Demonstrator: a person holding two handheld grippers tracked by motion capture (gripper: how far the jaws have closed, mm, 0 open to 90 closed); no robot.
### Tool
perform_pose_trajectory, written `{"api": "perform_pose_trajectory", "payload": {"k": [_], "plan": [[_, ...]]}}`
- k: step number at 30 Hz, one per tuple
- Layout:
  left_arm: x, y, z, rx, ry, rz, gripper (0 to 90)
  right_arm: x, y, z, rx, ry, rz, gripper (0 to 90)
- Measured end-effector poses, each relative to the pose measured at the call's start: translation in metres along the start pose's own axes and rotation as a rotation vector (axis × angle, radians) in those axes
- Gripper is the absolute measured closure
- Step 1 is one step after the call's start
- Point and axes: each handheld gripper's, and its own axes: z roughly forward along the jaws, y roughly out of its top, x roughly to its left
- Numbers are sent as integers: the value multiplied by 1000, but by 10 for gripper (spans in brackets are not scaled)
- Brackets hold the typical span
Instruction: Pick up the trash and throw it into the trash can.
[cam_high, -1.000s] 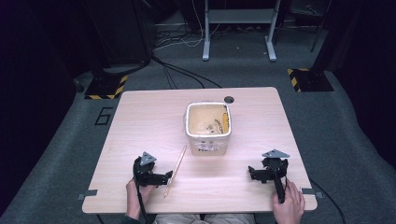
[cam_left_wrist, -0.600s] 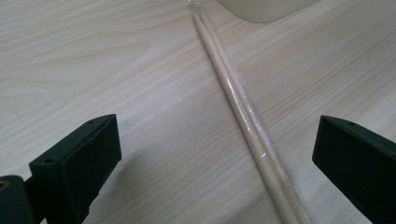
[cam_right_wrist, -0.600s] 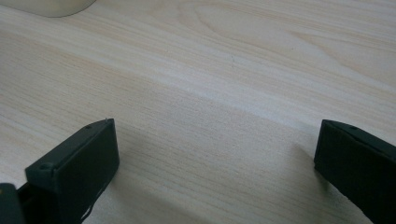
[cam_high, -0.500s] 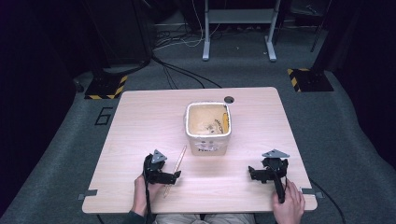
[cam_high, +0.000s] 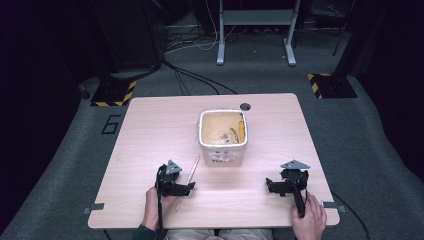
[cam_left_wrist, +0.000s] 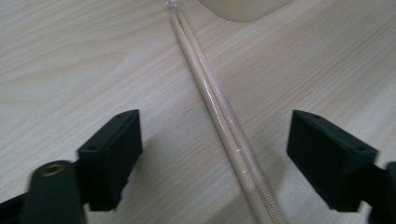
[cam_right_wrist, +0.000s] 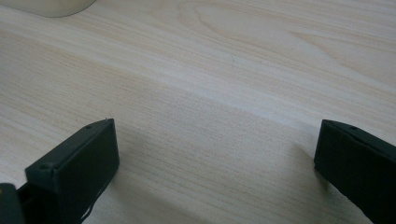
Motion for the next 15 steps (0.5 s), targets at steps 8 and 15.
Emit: {"api": "perform_pose_trajectory", "payload": {"k": [8,15], "plan": [[0,1,-3,-4,35,10,518,0,0,0,0,0,0,0],[6,0,-5,-8,42,-14,741,0,0,0,0,0,0,0]]}}
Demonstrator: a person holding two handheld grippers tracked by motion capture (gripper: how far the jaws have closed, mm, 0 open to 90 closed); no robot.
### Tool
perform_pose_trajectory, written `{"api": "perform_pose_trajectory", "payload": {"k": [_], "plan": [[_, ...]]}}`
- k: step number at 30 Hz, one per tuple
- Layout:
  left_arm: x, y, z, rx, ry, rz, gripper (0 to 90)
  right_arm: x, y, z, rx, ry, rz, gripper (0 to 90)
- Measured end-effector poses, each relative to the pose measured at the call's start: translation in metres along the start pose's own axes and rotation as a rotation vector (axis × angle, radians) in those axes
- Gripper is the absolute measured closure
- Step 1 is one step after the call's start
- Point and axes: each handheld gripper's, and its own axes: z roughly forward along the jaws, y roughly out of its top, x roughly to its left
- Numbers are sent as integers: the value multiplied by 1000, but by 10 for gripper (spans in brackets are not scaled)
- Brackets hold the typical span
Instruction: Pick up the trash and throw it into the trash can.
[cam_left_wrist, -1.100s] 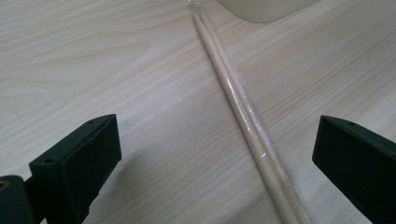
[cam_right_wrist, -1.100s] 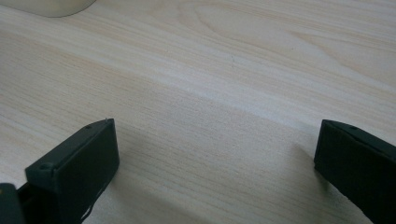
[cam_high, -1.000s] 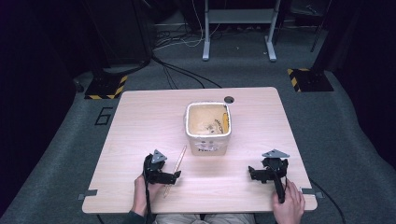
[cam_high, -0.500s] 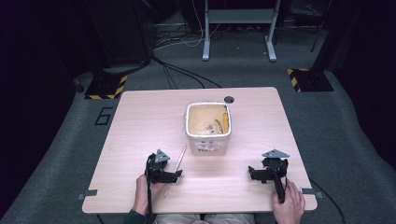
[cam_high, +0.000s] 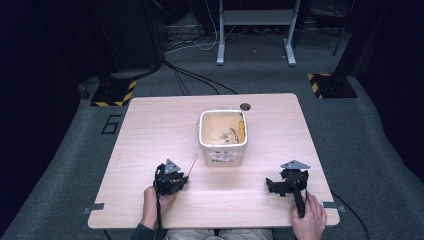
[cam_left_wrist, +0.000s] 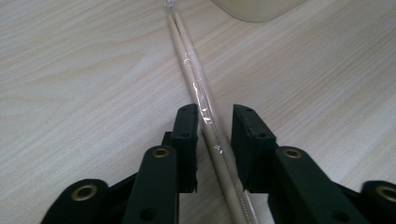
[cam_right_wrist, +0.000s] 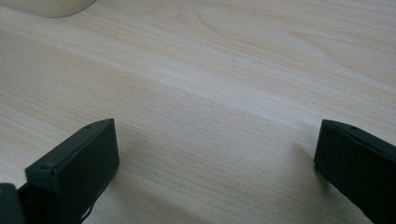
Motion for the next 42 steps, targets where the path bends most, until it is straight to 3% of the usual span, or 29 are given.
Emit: {"api": "perform_pose_trajectory", "payload": {"k": [4,16,17,42], "plan": [[2,-1,-2,5,20,-5,789,0,0,0,0,0,0,0],[5,-2,-5,-10,52,-8,795,0,0,0,0,0,0,0],[5,-3,-6,-23,47,-9,857,0,0,0,0,0,0,0],[11,5,-18,-60,64,-12,851,0,0,0,0,0,0,0]]}}
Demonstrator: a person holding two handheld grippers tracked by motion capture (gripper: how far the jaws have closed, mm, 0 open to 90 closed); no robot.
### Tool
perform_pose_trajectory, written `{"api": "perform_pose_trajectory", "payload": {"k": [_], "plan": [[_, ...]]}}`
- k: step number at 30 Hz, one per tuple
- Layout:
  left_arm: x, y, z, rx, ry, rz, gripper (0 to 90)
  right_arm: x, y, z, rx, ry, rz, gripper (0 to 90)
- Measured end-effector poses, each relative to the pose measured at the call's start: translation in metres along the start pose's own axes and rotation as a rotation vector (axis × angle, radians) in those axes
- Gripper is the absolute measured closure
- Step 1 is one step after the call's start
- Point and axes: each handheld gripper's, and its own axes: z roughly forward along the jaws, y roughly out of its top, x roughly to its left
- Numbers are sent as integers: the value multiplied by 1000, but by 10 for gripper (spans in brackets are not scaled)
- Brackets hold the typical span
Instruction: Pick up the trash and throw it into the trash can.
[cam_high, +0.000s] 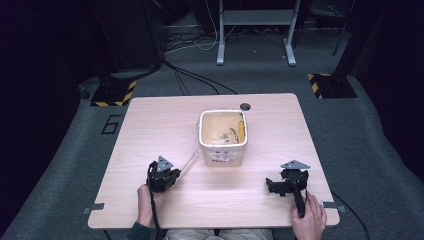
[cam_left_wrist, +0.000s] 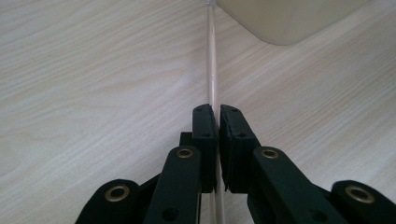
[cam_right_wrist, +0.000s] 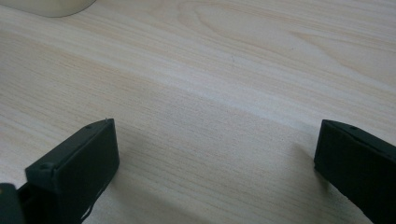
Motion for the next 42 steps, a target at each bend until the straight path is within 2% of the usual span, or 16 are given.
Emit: {"api": "perform_pose_trajectory", "payload": {"k": [8,21,42], "plan": [[3,4,-7,-33,16,0,850,0,0,0,0,0,0,0],[7,7,-14,-67,20,-11,850,0,0,0,0,0,0,0],[15,25,-30,-115,29,-7,850,0,0,0,0,0,0,0]]}}
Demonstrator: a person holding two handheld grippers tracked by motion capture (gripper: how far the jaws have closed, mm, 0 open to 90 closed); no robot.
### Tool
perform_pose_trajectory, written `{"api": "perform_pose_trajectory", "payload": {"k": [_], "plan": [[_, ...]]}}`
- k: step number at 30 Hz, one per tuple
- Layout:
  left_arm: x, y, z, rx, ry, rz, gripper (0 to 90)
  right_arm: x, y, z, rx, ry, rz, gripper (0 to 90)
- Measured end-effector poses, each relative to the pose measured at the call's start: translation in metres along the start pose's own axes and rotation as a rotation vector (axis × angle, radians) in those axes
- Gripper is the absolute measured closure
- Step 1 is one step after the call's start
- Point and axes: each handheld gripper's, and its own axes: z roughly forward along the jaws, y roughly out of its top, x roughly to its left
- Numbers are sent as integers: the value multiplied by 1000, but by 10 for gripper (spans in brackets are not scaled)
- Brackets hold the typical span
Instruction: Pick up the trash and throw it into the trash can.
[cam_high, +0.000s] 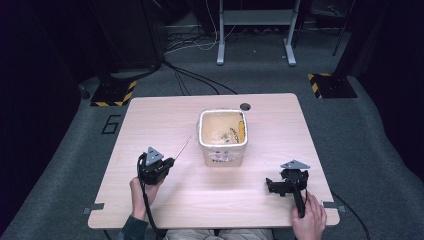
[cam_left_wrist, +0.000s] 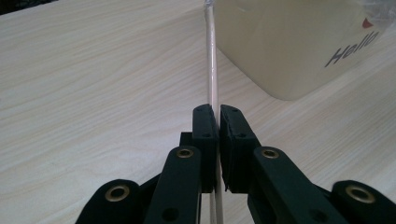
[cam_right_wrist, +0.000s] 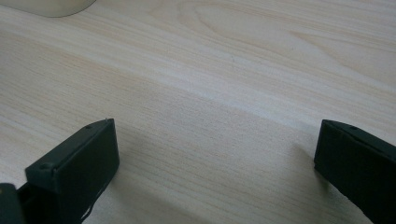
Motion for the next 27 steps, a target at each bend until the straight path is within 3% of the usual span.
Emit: {"api": "perform_pose_trajectory", "payload": {"k": [10,27], "plan": [[3,15,-5,-20,-6,6,850,0,0,0,0,0,0,0],[5,26,-7,-28,-20,14,850,0,0,0,0,0,-1,0]]}}
